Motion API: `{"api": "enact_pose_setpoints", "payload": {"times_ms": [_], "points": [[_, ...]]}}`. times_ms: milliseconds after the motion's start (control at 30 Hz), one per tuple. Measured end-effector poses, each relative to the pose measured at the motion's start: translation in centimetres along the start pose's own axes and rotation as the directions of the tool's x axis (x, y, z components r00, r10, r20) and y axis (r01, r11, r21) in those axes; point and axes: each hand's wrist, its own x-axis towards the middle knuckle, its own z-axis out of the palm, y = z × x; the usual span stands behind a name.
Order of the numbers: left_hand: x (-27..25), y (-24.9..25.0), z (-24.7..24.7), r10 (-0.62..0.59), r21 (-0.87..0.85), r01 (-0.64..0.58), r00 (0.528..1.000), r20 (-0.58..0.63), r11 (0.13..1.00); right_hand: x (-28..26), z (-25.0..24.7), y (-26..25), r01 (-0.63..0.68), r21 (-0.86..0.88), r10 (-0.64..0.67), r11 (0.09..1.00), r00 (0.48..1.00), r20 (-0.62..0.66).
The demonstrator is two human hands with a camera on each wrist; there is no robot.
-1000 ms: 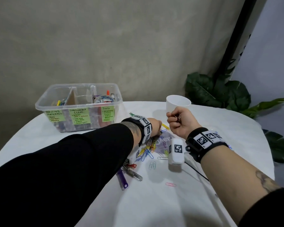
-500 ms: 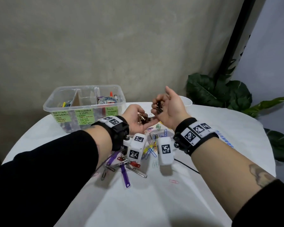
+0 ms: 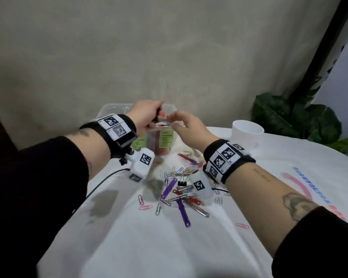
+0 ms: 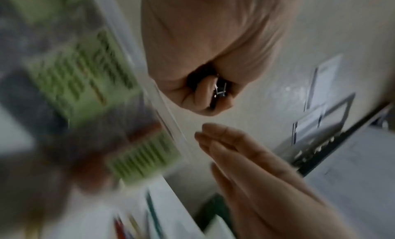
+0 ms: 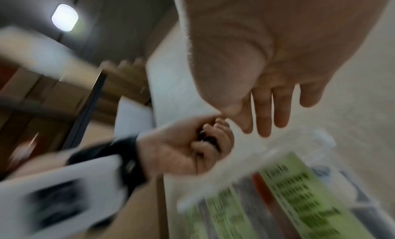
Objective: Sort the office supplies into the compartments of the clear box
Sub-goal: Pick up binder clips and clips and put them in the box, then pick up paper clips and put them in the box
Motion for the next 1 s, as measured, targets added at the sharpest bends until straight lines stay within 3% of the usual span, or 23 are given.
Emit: {"api": "enact_pose_setpoints", "payload": {"times_ms": [33,100,167,400,533,600,667,700,767,833,900,1000], "points": [[0.7,0.1,-1.0,0.138,0.214,-0.119,0.987,-0.077,0.97,-0.2,0.6,0.1,0.033,-0.132,-0.022,0.991,0.996,0.083],[1.8,-0.3,-3.0,0.338,0.594,-0.236,0.939,-0.065,0.769,-0.4,1.4,0.0,0.083,-0.264,-0.04,0.961,0.985,0.165],[2.8,-1.3,-4.5,0.366,0.77,-0.265,0.93,0.044,0.58,-0.2,1.8,-0.2,0.092,-0.331,-0.028,0.939,0.981,0.193],[4.1,-3.0,-5.2,0.314,0.895,-0.281,0.934,0.172,0.347,-0.1,1.2,-0.2,0.047,-0.334,0.037,0.941,0.97,0.241],[3.6,-2.9,-5.1,0.302,0.899,-0.275,0.937,0.173,0.339,-0.5,0.4,0.3,0.012,-0.175,0.031,0.985,0.969,0.244],[3.3,-3.0,-5.0,0.45,0.895,-0.332,0.876,0.175,0.298,-1.2,-0.2,0.6,-0.026,-0.042,0.032,0.999,0.988,0.15],[2.4,-3.2,-4.6,0.633,0.872,-0.465,0.723,0.276,0.151,-2.1,-0.9,1.2,-0.035,-0.021,0.035,0.999,0.999,0.02],[1.6,-3.3,-4.0,0.659,0.833,-0.545,0.662,0.357,0.095,-2.5,-1.3,1.6,-0.034,-0.044,0.034,0.998,0.999,-0.013],[-0.5,-3.7,-2.1,0.55,0.731,-0.68,0.632,0.546,0.057,-3.8,-2.0,2.2,-0.066,-0.094,0.07,0.993,0.997,0.042],[-2.3,-4.4,-0.1,0.266,0.673,-0.735,0.668,0.695,0.088,-5.7,-2.7,2.6,-0.135,-0.153,0.168,0.979,0.96,0.225],[-3.4,-5.6,1.7,-0.048,0.673,-0.734,0.672,0.739,0.092,-7.8,-2.9,3.1,-0.16,-0.258,0.258,0.953,0.876,0.409],[-4.1,-7.5,3.5,-0.244,0.673,-0.74,0.654,0.716,-0.006,-10.0,-2.4,3.7,-0.181,-0.358,0.355,0.916,0.781,0.514]]}}
